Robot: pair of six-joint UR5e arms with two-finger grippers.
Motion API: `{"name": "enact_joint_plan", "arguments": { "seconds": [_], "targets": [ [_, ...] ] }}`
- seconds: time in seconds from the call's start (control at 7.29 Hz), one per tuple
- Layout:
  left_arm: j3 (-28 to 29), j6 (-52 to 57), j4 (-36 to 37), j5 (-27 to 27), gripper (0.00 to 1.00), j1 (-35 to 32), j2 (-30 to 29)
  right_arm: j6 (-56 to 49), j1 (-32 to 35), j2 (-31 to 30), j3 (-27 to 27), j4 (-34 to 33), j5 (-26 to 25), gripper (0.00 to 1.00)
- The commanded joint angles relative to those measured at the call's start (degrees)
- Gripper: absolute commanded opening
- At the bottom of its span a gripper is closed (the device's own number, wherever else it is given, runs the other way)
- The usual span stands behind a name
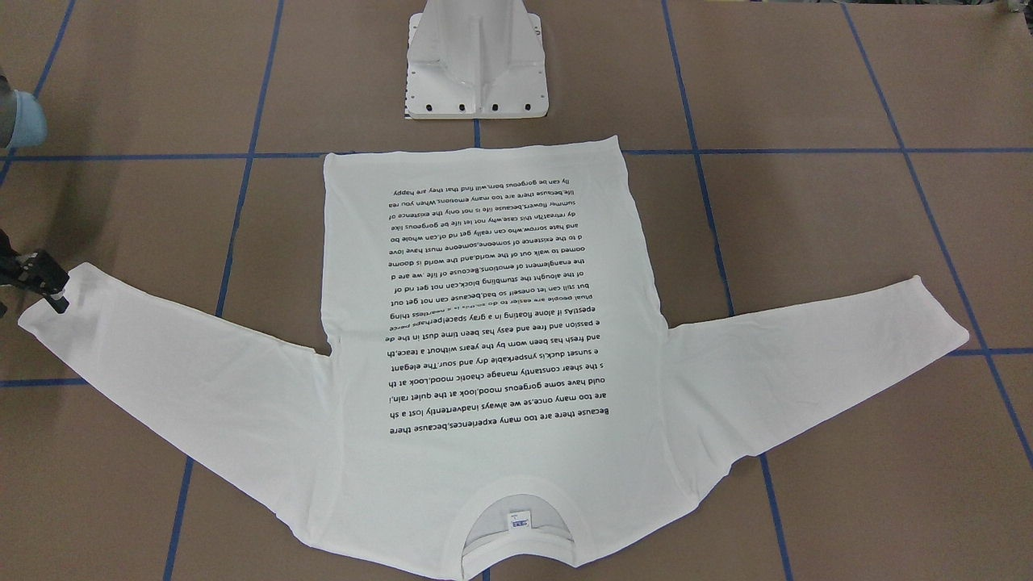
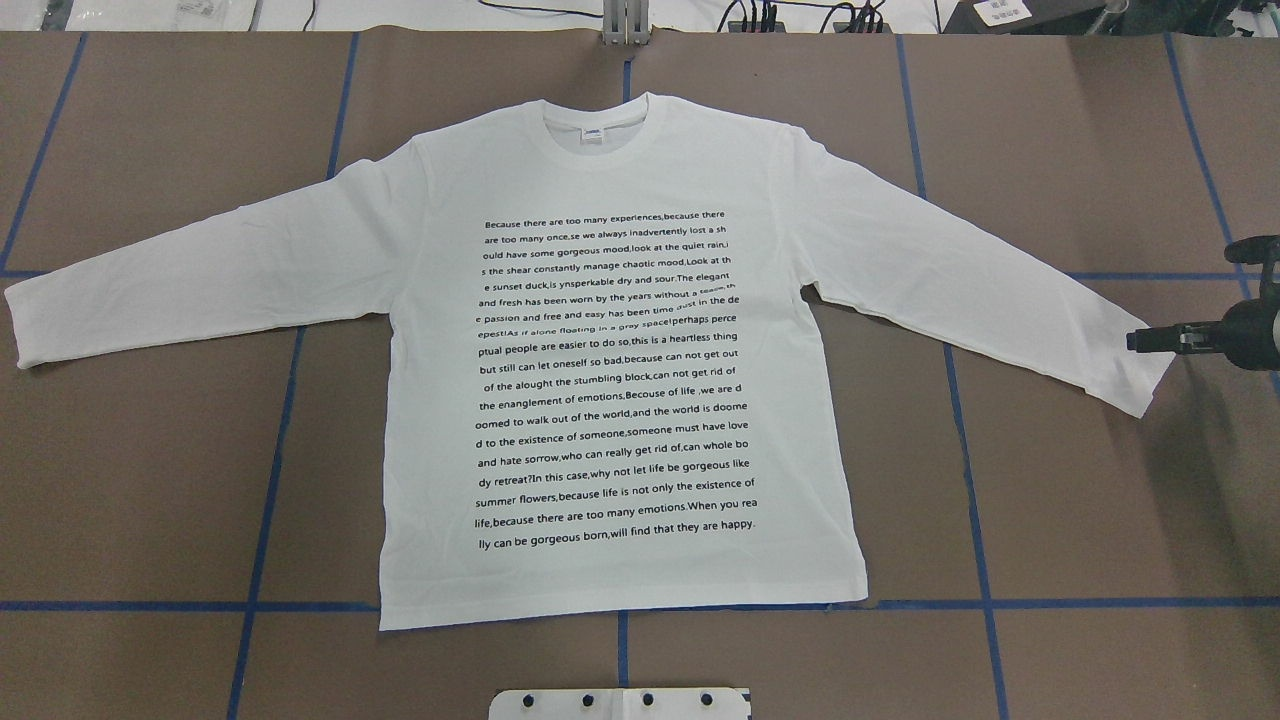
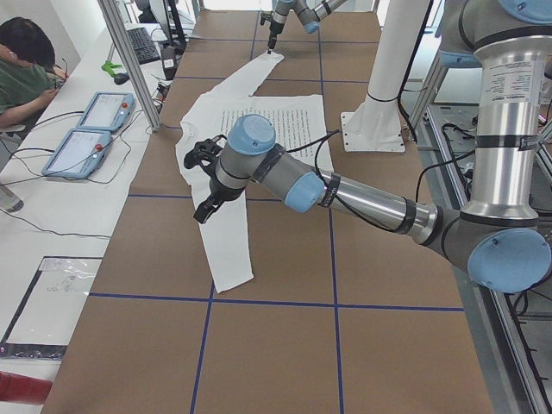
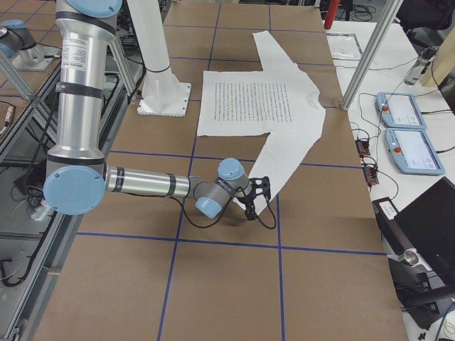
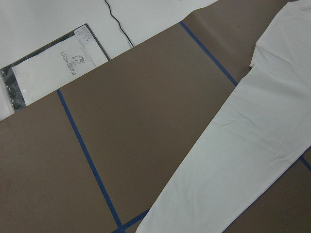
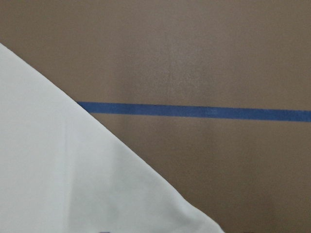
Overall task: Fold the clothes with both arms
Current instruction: 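Move the right gripper down to the cuff of the nearby sleeve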
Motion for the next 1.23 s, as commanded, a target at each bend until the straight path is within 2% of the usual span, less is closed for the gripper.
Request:
{"name": "enact_joint_plan", "arguments": {
  "seconds": [0.0, 0.41, 0.55, 0.69, 0.82, 0.96, 1.1],
  "targets": [
    [0.0, 0.0, 0.0, 0.0, 1.00, 0.0, 0.0, 0.0, -0.5, -0.1, -0.3, 0.0, 0.0, 0.92],
    [0.0, 0.1, 0.0, 0.0, 1.00, 0.0, 0.0, 0.0, -0.6, 0.0, -0.6, 0.0, 0.0, 0.82],
    [-0.2, 0.1, 0.0, 0.0, 1.00, 0.0, 0.0, 0.0, -0.6, 0.0, -0.9, 0.0, 0.0, 0.74],
    [-0.2, 0.2, 0.0, 0.0, 1.00, -0.1, 0.0, 0.0, -0.6, 0.1, -1.3, -0.1, 0.0, 0.61],
    [-0.3, 0.2, 0.0, 0.0, 1.00, -0.1, 0.0, 0.0, -0.8, 0.2, -1.5, 0.0, 0.1, 0.55],
    [-0.3, 0.2, 0.0, 0.0, 1.00, -0.1, 0.1, 0.0, -0.8, 0.4, -1.2, 0.0, 0.2, 0.30],
    [-0.4, 0.2, 0.0, 0.0, 1.00, -0.1, 0.0, 0.0, -0.7, 0.5, -0.9, 0.0, 0.3, 0.00]
  ]
}}
